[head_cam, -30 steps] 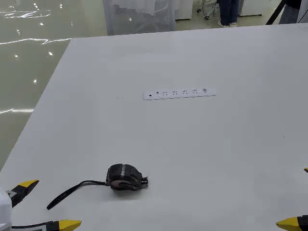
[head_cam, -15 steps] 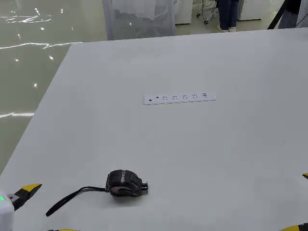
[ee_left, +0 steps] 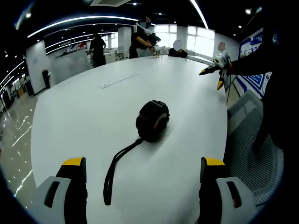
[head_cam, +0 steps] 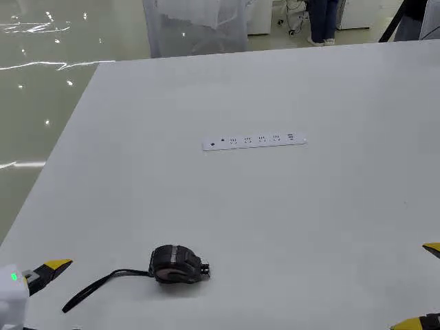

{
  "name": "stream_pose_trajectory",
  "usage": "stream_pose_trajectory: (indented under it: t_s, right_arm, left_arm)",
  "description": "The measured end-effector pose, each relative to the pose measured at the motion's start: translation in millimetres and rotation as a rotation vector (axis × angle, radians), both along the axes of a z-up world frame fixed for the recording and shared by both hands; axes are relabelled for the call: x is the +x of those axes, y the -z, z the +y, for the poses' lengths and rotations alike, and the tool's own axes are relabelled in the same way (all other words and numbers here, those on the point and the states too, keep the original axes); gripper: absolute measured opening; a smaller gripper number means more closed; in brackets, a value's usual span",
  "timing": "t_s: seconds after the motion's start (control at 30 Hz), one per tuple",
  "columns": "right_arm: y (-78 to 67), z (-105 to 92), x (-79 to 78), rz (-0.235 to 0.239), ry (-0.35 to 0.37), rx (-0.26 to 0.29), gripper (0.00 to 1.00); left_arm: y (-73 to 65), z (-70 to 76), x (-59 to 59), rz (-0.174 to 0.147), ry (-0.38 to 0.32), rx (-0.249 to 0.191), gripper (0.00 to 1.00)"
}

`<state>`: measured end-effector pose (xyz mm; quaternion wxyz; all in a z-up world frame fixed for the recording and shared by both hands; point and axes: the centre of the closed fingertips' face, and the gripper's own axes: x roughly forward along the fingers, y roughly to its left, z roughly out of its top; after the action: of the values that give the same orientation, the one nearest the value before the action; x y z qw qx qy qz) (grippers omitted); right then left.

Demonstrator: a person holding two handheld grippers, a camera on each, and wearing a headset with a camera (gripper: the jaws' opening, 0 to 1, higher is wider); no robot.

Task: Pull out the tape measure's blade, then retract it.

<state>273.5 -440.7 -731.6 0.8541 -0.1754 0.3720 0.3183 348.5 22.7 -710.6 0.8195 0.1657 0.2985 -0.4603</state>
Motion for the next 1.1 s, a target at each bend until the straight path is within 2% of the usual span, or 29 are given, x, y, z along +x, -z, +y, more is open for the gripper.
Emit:
stream_pose_trajectory:
  t_s: [0.07,0.13,0.17,0.4,0.57,0.63,0.83,0.93,1.07,1.1]
  right_arm:
    - [-0.4,3.9,1.6,0.002,-0.009,0.003,0.99]
    - [-1.1,7.2,4.3,-0.001,-0.019,0.002,0.99]
    - [-1.4,9.5,6.0,0.0,-0.022,0.006,0.99]
    - [-5.7,21.3,13.6,-0.008,-0.044,0.013,0.99]
    - [-5.2,27.5,16.7,-0.005,-0.061,0.013,0.99]
    - [-5.6,30.8,19.5,-0.005,-0.067,0.014,0.99]
    - [-4.6,48.4,25.6,0.001,-0.137,0.0,0.99]
    - [-6.4,55.3,30.8,-0.005,-0.156,-0.002,0.99]
    - [-8.9,61.8,37.2,-0.014,-0.174,0.0,0.99]
    - [-9.6,63.9,38.7,-0.018,-0.181,0.001,0.99]
  left_arm:
    - [1.5,-4.2,-1.1,0.021,0.02,0.0,0.99]
    - [2.0,-7.6,0.6,0.014,0.042,0.009,0.99]
    - [2.1,-10.2,1.2,0.022,0.051,0.009,0.99]
    - [0.7,-24.7,10.2,0.009,0.116,0.033,0.99]
    - [-2.2,-35.2,17.7,0.003,0.145,0.033,0.99]
    - [-0.7,-39.8,20.0,-0.001,0.165,0.048,0.99]
    - [2.0,-55.9,24.4,0.009,0.223,0.069,0.99]
    - [2.5,-62.8,26.7,-0.004,0.261,0.085,0.97]
    - [2.9,-69.5,29.5,0.003,0.293,0.097,0.95]
    - [3.0,-71.4,30.6,-0.005,0.305,0.105,0.94]
